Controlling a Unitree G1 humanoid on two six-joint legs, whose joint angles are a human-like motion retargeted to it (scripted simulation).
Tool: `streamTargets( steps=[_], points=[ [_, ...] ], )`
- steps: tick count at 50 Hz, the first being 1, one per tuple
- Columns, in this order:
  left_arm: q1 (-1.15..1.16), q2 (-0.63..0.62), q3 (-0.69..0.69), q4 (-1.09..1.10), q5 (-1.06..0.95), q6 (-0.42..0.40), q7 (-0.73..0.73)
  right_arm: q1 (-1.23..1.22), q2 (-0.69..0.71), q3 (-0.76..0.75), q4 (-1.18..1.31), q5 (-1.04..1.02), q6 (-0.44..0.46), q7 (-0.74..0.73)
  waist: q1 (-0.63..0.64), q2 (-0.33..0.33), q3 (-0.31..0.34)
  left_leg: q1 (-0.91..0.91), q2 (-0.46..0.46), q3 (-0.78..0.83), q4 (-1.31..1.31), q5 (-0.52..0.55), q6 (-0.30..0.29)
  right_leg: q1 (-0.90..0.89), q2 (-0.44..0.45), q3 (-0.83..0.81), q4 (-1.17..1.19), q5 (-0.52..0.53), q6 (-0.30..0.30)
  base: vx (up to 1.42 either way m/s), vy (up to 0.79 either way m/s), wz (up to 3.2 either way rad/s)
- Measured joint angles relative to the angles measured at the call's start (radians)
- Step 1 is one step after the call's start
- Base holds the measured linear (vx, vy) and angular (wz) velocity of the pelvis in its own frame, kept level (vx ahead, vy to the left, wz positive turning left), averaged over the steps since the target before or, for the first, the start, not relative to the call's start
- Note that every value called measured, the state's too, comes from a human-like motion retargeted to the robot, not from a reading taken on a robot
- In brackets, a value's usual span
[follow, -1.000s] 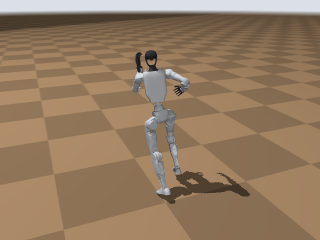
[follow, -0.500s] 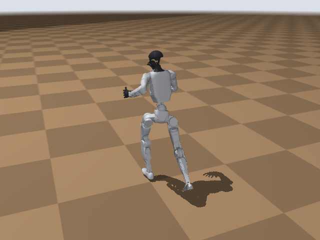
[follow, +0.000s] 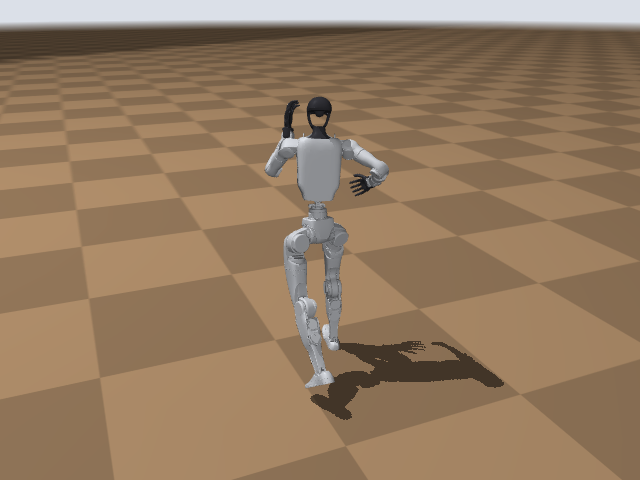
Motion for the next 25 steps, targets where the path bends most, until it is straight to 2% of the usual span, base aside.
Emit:
streamTargets(
  steps=[2, 4, 5, 7, 8, 10, 12, 15, 17, 19, 20, 22, 23, 25],
  points=[
    [0.118, -0.002, 0.032, -0.009, 0.002, 0.018, -0.042, -0.073, 0.037, 0.017, 0.028, -0.051, 0.014, -0.028, 0.046, -0.064, 0.039, -0.044, -0.046, 0.028, 0.362, -0.124, 0.06, 0.076, -0.045, 0.043, -0.052, 0.016, 0.017, 1.31, -0.43, -0.46],
    [0.271, -0.004, 0.061, 0.019, 0.01, 0.043, -0.078, -0.196, 0.069, 0.068, 0.082, -0.072, 0.008, -0.096, 0.12, -0.064, 0.074, -0.201, -0.014, 0.087, 0.827, -0.261, 0.126, 0.091, -0.048, 0.074, 0.018, 0.004, -0.031, 1.15, -0.33, -0.74],
    [0.358, -0.003, 0.073, 0.047, 0.024, 0.057, -0.081, -0.274, 0.085, 0.105, 0.115, -0.075, -0.001, -0.145, 0.161, -0.047, 0.092, -0.293, 0.023, 0.111, 1.054, -0.327, 0.163, 0.081, -0.036, 0.087, 0.086, -0.035, -0.068, 1.09, -0.27, -0.86],
    [0.575, -0.01, 0.087, 0.13, 0.037, 0.079, -0.032, -0.501, 0.124, 0.206, 0.169, -0.112, -0.031, -0.276, 0.245, -0.019, 0.113, -0.482, 0.063, 0.12, 1.399, -0.423, 0.212, 0.028, -0.002, 0.124, 0.273, -0.18, -0.125, 1.11, -0.26, -1.02],
    [0.699, -0.018, 0.098, 0.166, 0.006, 0.084, -0.017, -0.635, 0.154, 0.25, 0.179, -0.142, -0.041, -0.332, 0.285, -0.021, 0.112, -0.577, 0.059, 0.126, 1.519, -0.451, 0.221, 0.007, 0.009, 0.147, 0.345, -0.238, -0.141, 1.19, -0.24, -1.22],
    [0.986, -0.011, 0.15, 0.176, -0.092, 0.096, -0.018, -0.872, 0.243, 0.283, 0.147, -0.214, -0.041, -0.387, 0.378, -0.052, 0.088, -0.73, 0.053, 0.172, 1.638, -0.457, 0.175, 0.021, 0.025, 0.202, 0.407, -0.304, -0.172, 1.31, -0.19, -1.4],
    [1.235, 0.05, 0.198, 0.131, -0.132, 0.092, -0.075, -1.066, 0.357, 0.272, 0.081, -0.239, -0.034, -0.377, 0.499, -0.127, 0.035, -0.877, 0.004, 0.225, 1.596, -0.491, 0.2, 0.078, 0.013, 0.247, 0.324, -0.242, -0.148, 1.36, -0.12, -1.23],
    [1.531, 0.162, 0.256, 0.062, -0.148, 0.086, -0.155, -1.222, 0.456, 0.295, -0.056, -0.216, -0.041, -0.372, 0.684, -0.24, -0.042, -1.001, -0.036, 0.313, 1.319, -0.486, 0.22, 0.196, -0.036, 0.31, 0.144, 0.011, -0.1, 1.44, 0.03, -0.89],
    [1.656, 0.198, 0.292, 0.035, -0.162, 0.093, -0.226, -1.251, 0.46, 0.344, -0.147, -0.193, -0.046, -0.342, 0.771, -0.289, -0.069, -0.974, -0.042, 0.367, 1.003, -0.44, 0.211, 0.284, -0.064, 0.331, 0.043, 0.221, -0.064, 1.51, 0.15, -0.63],
    [1.734, 0.206, 0.329, 0.009, -0.182, 0.1, -0.294, -1.252, 0.443, 0.392, -0.226, -0.178, -0.055, -0.283, 0.822, -0.287, -0.065, -0.851, -0.039, 0.407, 0.605, -0.397, 0.166, 0.391, -0.052, 0.331, 0.003, 0.323, -0.047, 1.55, 0.21, -0.61],
    [1.763, 0.204, 0.347, -0.007, -0.195, 0.103, -0.322, -1.247, 0.433, 0.413, -0.263, -0.169, -0.061, -0.252, 0.839, -0.266, -0.05, -0.758, -0.035, 0.422, 0.383, -0.377, 0.128, 0.454, -0.03, 0.328, 0.012, 0.333, -0.05, 1.57, 0.26, -0.67],
    [1.772, 0.189, 0.359, -0.039, -0.184, 0.105, -0.346, -1.197, 0.414, 0.438, -0.317, -0.13, -0.086, -0.201, 0.844, -0.145, 0.012, -0.527, 0.019, 0.411, -0.008, -0.358, 0.002, 0.54, 0.073, 0.311, 0.25, 0.226, -0.088, 1.55, 0.32, -0.52],
    [1.754, 0.183, 0.351, -0.047, -0.158, 0.105, -0.355, -1.158, 0.404, 0.444, -0.333, -0.109, -0.094, -0.181, 0.831, -0.083, 0.034, -0.448, 0.057, 0.389, -0.126, -0.358, -0.052, 0.533, 0.117, 0.29, 0.459, 0.146, -0.114, 1.47, 0.34, -0.23],
    [1.669, 0.172, 0.303, -0.046, -0.113, 0.119, -0.361, -1.07, 0.387, 0.461, -0.329, -0.086, -0.09, -0.15, 0.787, -0.007, 0.056, -0.37, 0.11, 0.33, -0.22, -0.329, -0.089, 0.429, 0.135, 0.239, 0.951, -0.016, -0.187, 1.33, 0.32, -0.08]
  ],
)
